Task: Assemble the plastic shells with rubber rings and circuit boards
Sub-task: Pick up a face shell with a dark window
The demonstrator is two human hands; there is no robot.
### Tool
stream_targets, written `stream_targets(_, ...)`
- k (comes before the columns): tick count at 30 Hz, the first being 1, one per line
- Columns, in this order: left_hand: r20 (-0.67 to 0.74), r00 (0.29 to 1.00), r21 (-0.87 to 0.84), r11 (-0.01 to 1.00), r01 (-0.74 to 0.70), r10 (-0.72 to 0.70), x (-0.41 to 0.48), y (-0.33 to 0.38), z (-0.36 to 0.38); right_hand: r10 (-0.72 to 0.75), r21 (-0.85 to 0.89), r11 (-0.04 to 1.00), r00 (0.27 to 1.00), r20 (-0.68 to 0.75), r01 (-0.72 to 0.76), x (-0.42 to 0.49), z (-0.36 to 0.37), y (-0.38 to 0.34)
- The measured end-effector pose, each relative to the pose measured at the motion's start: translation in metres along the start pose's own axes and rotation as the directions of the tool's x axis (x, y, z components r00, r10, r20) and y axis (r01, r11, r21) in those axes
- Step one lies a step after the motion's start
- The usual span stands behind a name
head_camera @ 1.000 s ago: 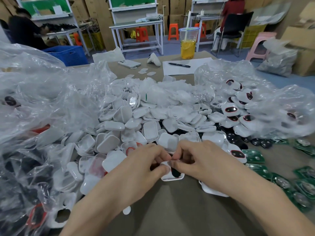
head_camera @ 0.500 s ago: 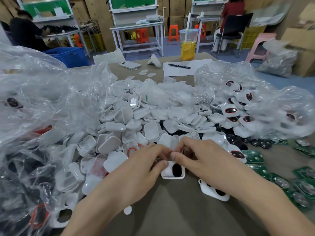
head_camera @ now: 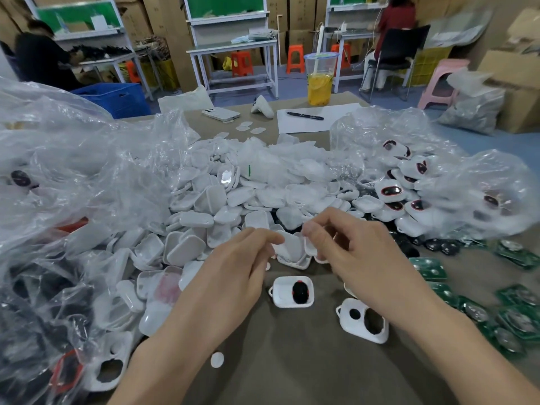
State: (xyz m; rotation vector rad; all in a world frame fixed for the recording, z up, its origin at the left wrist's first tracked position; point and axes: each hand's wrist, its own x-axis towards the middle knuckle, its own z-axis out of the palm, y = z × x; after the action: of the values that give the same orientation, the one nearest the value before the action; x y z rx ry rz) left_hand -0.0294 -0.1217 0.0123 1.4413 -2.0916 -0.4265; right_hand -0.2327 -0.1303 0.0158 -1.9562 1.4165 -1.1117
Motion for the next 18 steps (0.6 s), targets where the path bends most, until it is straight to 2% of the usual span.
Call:
stream_targets(4, -0.080, 0.997, 0.033, 0.999, -0.012, 0.014, 0.001, -0.001, 0.002, -0.051, 0.080, 0.994, 0.965, -0.257, 0.074, 0.002, -0.005, 0.001)
stream_targets(9, -0.186, 0.983, -0.029, 0.999, -0.014, 0.009, 0.001, -0.001, 0.005, -0.055, 0.155, 0.974, 0.834, -0.548, 0.166, 0.003, -0.015, 0.003)
stream_targets(12, -0.243, 0.970, -0.054, 0.998, -0.018, 0.004, 0.001, -0.001, 0.006, -0.049, 0.160, 0.970, 0.793, -0.608, 0.182, 0.004, -0.019, 0.004)
stream_targets(18, -0.294, 0.956, -0.082, 0.997, -0.015, -0.010, 0.002, -0.001, 0.007, -0.036, 0.152, 0.975, 0.785, -0.618, 0.164, 0.005, -0.020, 0.004)
